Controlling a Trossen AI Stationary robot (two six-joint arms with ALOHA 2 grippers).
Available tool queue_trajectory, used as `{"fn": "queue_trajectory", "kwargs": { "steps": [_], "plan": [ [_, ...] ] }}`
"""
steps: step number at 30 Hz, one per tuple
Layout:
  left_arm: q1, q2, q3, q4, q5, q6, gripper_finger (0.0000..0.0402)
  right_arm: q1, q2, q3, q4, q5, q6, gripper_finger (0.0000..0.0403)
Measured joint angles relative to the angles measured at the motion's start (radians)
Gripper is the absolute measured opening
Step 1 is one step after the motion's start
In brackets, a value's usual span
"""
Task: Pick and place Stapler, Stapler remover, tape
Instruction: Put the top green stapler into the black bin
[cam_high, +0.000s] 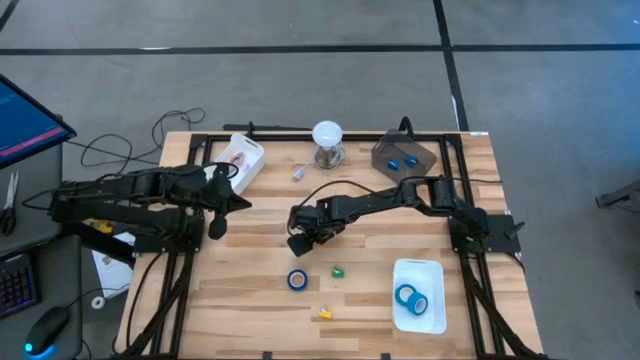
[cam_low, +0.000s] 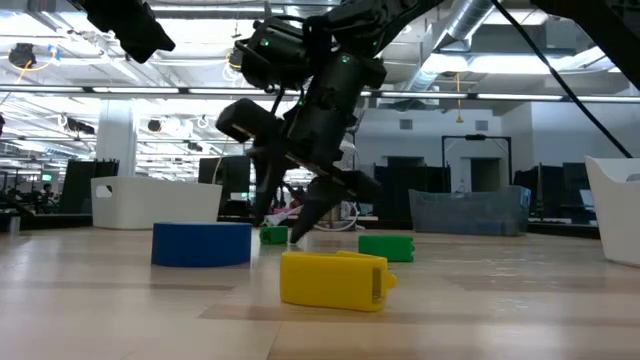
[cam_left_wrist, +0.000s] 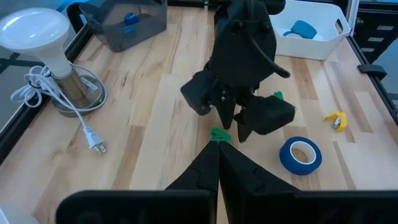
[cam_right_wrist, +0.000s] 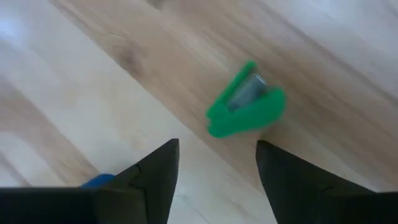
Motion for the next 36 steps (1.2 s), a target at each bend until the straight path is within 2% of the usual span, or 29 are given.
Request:
{"fn": "queue_trajectory", "kwargs": {
  "steps": [5,10,22,27,31,36],
  "plan": [
    [0.0,0.0,0.0,0.0,0.0,0.0,0.0001,-0.006,-0.003,0.008,0.083,-0.065,0.0,0.0199],
    [0.0,0.0,0.0,0.0,0.0,0.0,0.0001,-0.008,-0.008,0.018,0.103,-0.006,-0.001,0.0194],
    [0.0,0.0,0.0,0.0,0.0,0.0,0.0001,-0.038,-0.008,0.017,0.076,0.001,-0.072,0.018],
    [0.0,0.0,0.0,0.0,0.0,0.0,0.0001,-0.034,-0.008,0.045,0.07,-0.041,-0.146,0.0175],
    [0.0,0.0,0.0,0.0,0.0,0.0,0.0001,-0.012,-0.008,0.156,0.016,-0.023,-0.257,0.0166],
    [0.0,0.0,0.0,0.0,0.0,0.0,0.0001,-0.003,-0.011,0.287,-0.068,0.002,-0.473,0.0147]
  ]
}}
